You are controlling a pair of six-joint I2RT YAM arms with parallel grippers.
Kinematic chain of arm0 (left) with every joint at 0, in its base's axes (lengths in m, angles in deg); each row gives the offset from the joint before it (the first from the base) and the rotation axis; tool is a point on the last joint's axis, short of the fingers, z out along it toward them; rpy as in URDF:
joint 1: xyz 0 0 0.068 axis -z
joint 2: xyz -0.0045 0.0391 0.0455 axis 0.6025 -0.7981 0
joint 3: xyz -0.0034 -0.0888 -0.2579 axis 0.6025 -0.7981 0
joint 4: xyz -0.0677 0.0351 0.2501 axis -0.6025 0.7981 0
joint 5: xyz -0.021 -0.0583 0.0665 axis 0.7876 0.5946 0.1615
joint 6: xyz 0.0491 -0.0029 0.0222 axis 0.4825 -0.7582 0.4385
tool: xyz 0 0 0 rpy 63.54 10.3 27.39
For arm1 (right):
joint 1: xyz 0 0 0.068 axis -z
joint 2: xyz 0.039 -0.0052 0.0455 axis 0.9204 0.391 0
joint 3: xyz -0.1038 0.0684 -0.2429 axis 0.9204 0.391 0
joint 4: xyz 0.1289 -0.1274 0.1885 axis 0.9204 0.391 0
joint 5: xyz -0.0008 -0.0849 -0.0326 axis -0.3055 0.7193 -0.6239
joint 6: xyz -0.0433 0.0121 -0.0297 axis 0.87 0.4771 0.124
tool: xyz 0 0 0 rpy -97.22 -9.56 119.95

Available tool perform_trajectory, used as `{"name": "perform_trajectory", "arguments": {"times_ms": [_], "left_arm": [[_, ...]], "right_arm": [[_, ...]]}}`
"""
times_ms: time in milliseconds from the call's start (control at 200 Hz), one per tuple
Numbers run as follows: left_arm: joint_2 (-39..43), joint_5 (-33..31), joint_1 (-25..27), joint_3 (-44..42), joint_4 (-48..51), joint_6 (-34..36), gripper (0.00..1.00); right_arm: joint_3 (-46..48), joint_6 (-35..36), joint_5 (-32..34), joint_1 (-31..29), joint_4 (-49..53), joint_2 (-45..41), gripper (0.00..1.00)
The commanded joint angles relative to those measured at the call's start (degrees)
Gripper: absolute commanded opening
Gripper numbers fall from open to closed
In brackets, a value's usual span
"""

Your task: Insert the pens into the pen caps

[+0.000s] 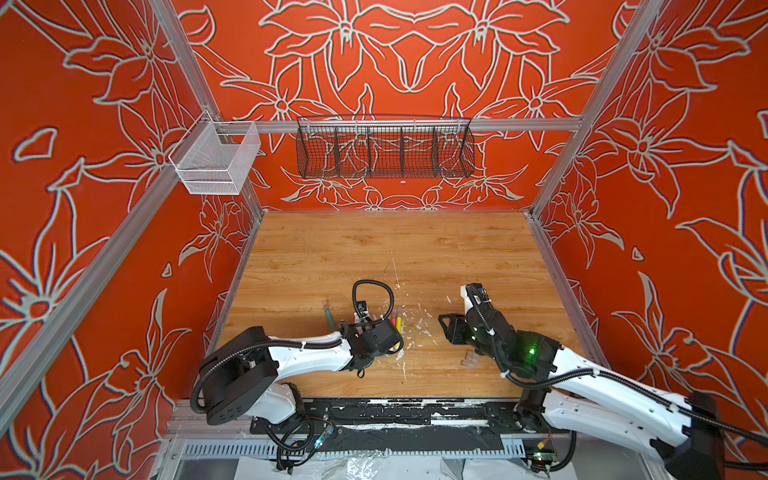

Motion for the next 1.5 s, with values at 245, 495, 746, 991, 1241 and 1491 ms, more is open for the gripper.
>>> {"name": "perform_trajectory", "arguments": {"times_ms": [245, 495, 746, 991, 1241, 1491], "left_arm": [[-0.3, 0.7, 0.3, 1.3, 3.7, -0.9, 0.33], [8.2, 0.7, 0.8, 2.7, 8.6, 1.2, 0.34], [10.1, 3.8, 1.6, -0.5, 4.8, 1.5, 0.3], [6.7, 4.9, 1.6, -2.2, 1.5, 0.9, 0.26], [3.0, 5.6, 1.7, -1.6, -0.4, 1.3, 0.24], [-0.4, 4.4, 1.6, -0.6, 0.8, -0.1, 0.24]], "right_arm": [[0.7, -0.8, -0.2, 0.3, 0.4, -1.3, 0.43], [0.5, -0.8, -0.2, 0.3, 0.2, -1.2, 0.43], [0.3, -1.1, -0.6, 0.3, -0.2, -0.6, 0.43], [0.4, -1.2, -0.8, 0.2, -0.1, -0.5, 0.43], [0.5, -1.3, -0.8, 0.3, -0.1, -0.7, 0.43], [0.7, -1.2, -0.9, 0.2, -0.1, -1.0, 0.43]]}}
